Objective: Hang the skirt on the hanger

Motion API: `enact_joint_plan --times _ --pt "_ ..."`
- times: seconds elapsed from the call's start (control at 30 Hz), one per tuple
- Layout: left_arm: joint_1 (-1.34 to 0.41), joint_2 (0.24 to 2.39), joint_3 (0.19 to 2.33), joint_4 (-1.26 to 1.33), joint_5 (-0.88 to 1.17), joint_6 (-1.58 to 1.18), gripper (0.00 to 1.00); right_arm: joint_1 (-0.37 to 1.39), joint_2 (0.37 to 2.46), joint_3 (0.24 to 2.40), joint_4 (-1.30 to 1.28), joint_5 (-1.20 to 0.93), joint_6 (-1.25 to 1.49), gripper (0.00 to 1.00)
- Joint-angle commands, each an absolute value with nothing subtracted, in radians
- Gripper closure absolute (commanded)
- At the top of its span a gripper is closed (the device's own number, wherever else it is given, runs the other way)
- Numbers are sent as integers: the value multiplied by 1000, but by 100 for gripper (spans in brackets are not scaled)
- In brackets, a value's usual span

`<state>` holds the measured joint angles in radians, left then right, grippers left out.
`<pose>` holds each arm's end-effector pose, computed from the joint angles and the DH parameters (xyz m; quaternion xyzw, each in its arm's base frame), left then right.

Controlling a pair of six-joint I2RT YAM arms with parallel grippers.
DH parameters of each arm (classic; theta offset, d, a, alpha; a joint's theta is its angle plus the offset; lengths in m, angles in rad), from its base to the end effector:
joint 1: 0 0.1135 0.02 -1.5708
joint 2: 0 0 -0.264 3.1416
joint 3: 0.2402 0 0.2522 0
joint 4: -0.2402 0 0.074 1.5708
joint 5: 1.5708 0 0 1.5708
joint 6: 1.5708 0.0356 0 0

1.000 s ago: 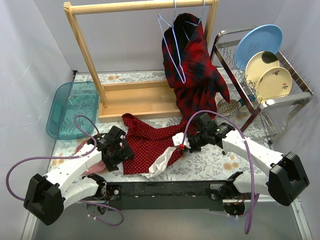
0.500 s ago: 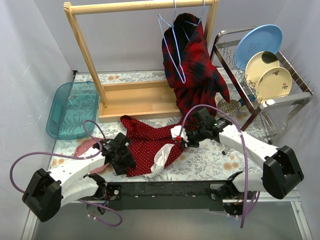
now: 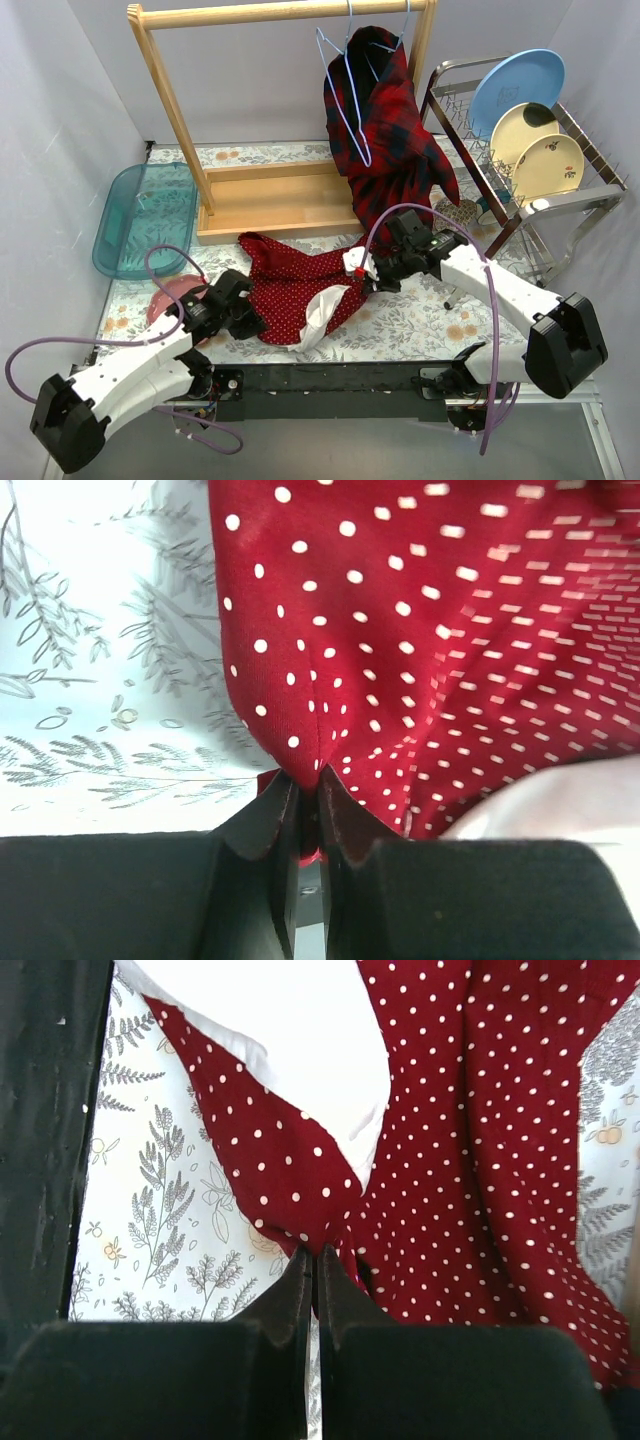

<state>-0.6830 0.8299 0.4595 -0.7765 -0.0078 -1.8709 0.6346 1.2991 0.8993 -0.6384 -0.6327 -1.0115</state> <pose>0.1064 -0.0862 0.1757 -0.5478 0.8097 -0.2002 0.0646 0.1891 0.1653 0.2393 -0.7279 0.5634 0.2480 0.3019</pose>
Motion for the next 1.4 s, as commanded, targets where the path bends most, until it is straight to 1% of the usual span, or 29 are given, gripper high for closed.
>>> enact_joint_plan --times 0.0,0.17,0.27,0.53,0.73,0.83,0.87,0.97,1.13,1.2,1.3,1.33,1.37 --pt "-689 720 511 -750 -86 -1881 100 623 1264 980 -731 -666 -1052 99" --pt "-689 565 540 -753 -94 -1838 100 620 1262 1040 -770 -678 -1051 99" --pt "-689 534 581 -796 -109 -1799 100 620 1253 1081 -781 -678 -1039 99" --pt "-689 613 825 -939 -215 -1706 100 620 1181 1196 -793 -647 -1022 99" --pt "-687 652 1009 -1052 -362 -1648 100 620 1143 1324 -845 -611 -1023 99" --pt "-687 669 1141 -1081 -442 -1614 100 620 1132 1414 -885 -612 -1022 99" --pt "-687 673 1211 -1084 -457 -1606 100 620 1132 1436 -896 -617 -1020 99" --pt "-689 681 1322 -1051 -488 -1554 100 620 1121 1532 -939 -650 -1014 99" --pt "-689 683 1407 -927 -411 -1502 100 620 1097 1672 -1008 -768 -976 99" --pt "-689 699 1414 -936 -370 -1526 100 620 1074 1654 -1006 -804 -953 99" --pt "-687 710 1317 -924 -316 -1581 100 620 1045 1495 -947 -805 -936 99" --pt "-689 701 1219 -913 -302 -1595 100 620 1039 1377 -925 -773 -934 99" --pt "-689 695 1171 -899 -292 -1612 100 620 1031 1315 -902 -753 -930 99"
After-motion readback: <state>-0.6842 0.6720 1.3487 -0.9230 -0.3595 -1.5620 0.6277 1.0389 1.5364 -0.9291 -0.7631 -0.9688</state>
